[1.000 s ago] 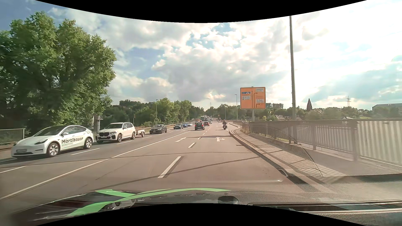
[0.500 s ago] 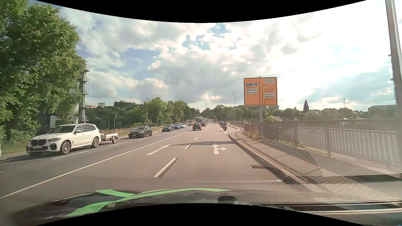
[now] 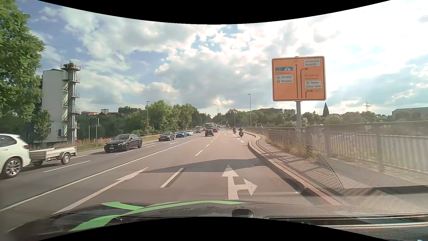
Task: Follow the waypoints while adhering to traffic rules and regulations
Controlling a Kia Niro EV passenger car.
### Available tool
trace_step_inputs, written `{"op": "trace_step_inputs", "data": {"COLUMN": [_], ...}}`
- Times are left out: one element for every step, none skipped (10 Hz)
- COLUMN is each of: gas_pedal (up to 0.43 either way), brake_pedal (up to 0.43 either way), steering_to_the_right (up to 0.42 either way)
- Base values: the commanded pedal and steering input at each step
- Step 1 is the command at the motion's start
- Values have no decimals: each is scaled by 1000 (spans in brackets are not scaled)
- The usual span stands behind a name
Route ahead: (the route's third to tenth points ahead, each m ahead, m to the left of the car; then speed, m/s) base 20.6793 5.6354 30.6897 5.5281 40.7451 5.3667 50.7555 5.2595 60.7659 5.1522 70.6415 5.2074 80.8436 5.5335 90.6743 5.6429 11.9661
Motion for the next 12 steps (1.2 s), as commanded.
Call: {"op": "trace_step_inputs", "data": {"gas_pedal": [177,177,177,177,177,177,177,177,177,177,177,177], "brake_pedal": [0,0,0,0,0,0,0,0,0,0,0,0], "steering_to_the_right": [-9,-5,-1,-1,-1,-1,-1,-1,-1,-1,0,0]}}
